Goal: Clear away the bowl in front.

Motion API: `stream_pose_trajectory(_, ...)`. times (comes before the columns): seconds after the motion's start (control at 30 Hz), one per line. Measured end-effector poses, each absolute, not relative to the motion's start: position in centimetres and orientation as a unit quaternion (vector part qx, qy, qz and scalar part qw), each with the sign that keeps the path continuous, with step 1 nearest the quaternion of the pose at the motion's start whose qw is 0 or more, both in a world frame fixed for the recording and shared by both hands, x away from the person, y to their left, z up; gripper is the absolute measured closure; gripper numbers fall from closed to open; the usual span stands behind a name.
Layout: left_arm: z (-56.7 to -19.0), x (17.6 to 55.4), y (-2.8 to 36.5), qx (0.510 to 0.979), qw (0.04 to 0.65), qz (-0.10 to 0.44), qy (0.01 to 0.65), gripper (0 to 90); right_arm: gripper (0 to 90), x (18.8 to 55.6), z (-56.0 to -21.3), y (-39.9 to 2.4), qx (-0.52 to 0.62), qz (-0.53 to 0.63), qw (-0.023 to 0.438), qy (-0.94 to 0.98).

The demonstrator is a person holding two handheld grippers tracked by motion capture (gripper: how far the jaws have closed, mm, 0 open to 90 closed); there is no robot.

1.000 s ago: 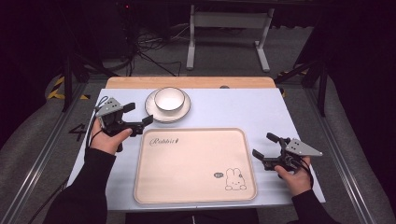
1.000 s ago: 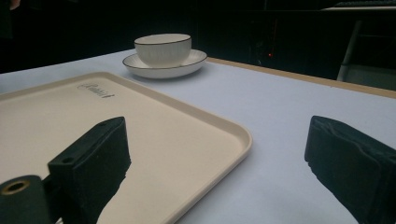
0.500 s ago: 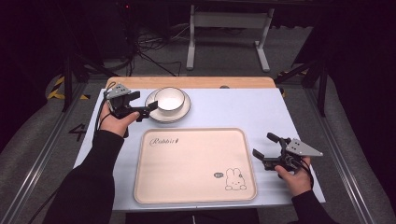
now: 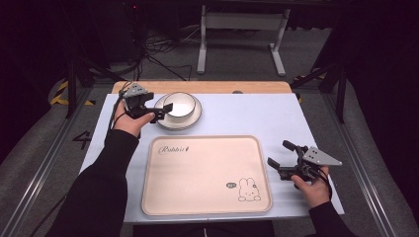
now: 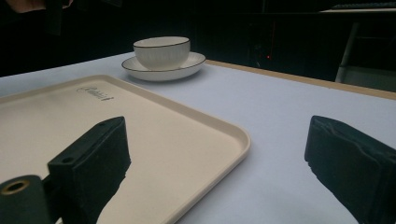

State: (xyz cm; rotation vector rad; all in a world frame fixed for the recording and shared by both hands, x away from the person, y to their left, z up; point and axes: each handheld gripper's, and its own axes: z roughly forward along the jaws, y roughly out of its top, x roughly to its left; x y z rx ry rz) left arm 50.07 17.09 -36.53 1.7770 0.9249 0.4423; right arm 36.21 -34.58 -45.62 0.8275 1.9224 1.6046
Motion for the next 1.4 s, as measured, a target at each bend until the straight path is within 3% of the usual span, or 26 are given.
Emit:
stream_pose_trajectory(0.43, -37.3, 52.5, 16.6, 0.736, 0.510, 0.162, 0.415, 8.5, 7.0, 36.2, -45.6, -34.5, 0.301, 0.588, 0.249, 0.708)
stream_pose_trajectory(0.7, -38.0, 53.5, 16.5, 0.697, 0.543, 0.164, 0.438, 8.1, 7.0, 36.2, -45.6, -34.4, 0.296, 0.586, 0.252, 0.711)
stream_pose_trajectory(1.1, -39.8, 55.0, 16.0, 0.691, 0.502, 0.142, 0.500, 24.9, 7.0, 36.2, -45.6, -34.6, 0.296, 0.594, 0.247, 0.706)
stream_pose_trajectory(1.4, -41.6, 56.0, 16.0, 0.691, 0.471, 0.109, 0.537, 27.6, 6.8, 36.2, -45.6, -34.6, 0.297, 0.594, 0.247, 0.706)
